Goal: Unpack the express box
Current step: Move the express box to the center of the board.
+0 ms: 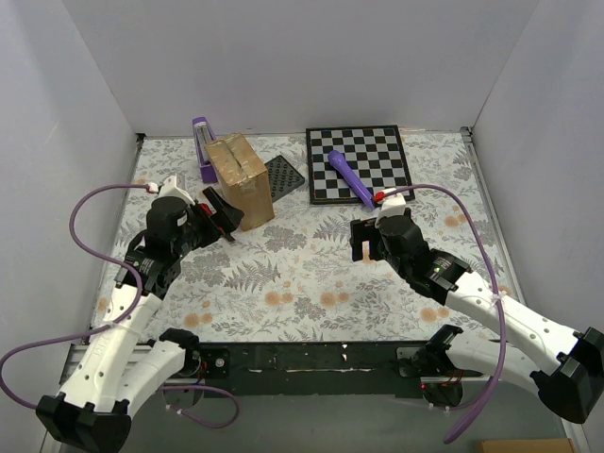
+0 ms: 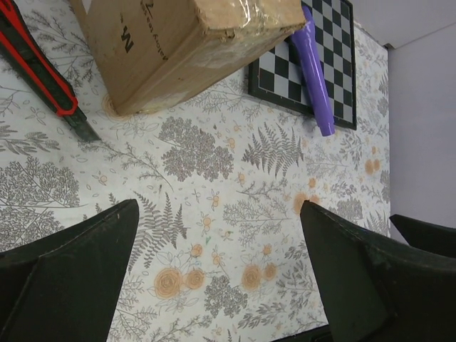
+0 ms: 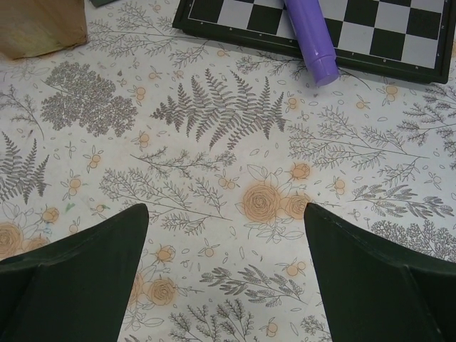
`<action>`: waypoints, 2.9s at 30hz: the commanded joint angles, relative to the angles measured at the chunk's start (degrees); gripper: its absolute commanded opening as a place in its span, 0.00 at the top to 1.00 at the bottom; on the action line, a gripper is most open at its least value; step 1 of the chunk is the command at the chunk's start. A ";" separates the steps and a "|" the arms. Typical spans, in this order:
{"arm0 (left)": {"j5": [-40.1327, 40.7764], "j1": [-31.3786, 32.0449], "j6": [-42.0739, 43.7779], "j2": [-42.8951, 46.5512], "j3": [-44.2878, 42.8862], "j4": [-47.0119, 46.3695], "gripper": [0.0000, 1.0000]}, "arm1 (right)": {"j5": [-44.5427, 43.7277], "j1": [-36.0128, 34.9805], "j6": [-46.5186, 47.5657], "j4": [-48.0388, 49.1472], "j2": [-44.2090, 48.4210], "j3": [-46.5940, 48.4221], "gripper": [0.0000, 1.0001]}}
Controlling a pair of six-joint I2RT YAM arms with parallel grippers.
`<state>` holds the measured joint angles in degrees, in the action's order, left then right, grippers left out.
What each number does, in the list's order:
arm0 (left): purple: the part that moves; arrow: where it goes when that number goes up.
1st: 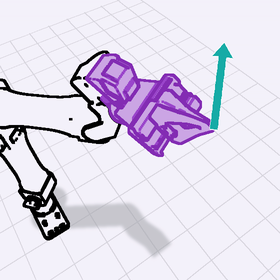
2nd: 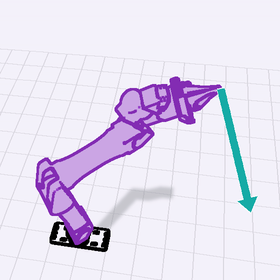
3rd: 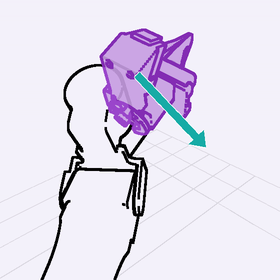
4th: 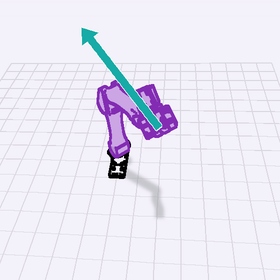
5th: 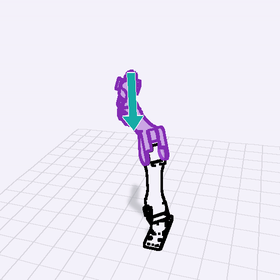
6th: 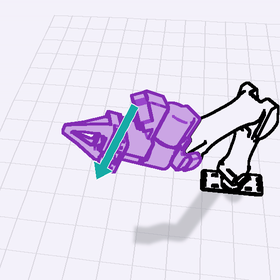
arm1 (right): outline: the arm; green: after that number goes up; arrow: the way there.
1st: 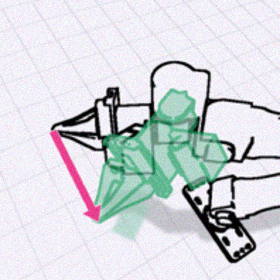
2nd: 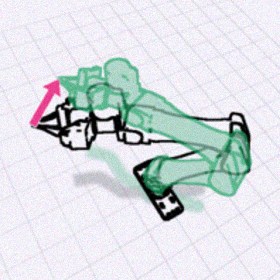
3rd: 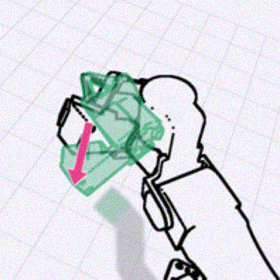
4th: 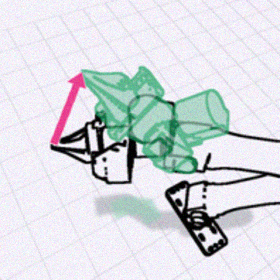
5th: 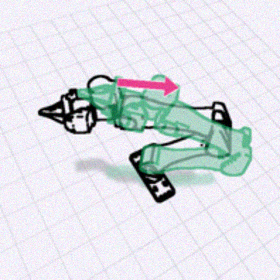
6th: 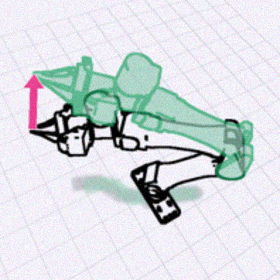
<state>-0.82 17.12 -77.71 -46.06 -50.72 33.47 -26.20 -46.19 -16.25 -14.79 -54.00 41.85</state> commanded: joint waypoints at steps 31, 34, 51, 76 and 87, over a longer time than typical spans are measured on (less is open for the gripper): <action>7.50 -13.61 -9.73 -19.84 -10.63 -4.20 0.04 | 7.03 2.94 -6.67 17.60 -34.41 29.60 0.13; 7.59 -13.87 -11.58 -22.31 -10.46 -5.09 0.13 | 11.07 5.67 -10.11 18.21 -38.37 33.38 0.23; 4.60 -14.05 -11.49 -32.07 -6.86 -13.26 0.41 | 22.14 7.44 -14.07 33.67 -55.51 41.74 0.41; -6.64 -13.79 -11.23 -34.71 0.53 -22.13 0.38 | 38.33 4.80 -13.63 31.75 -65.19 48.60 0.47; -6.21 -7.46 -10.35 -31.20 2.82 -22.75 0.38 | 37.88 3.13 -12.84 33.33 -57.37 36.83 0.48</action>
<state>-4.03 5.63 -88.47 -81.17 -48.93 12.05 7.46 -39.94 -29.39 16.34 -116.38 82.13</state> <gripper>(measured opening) 0.620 0.522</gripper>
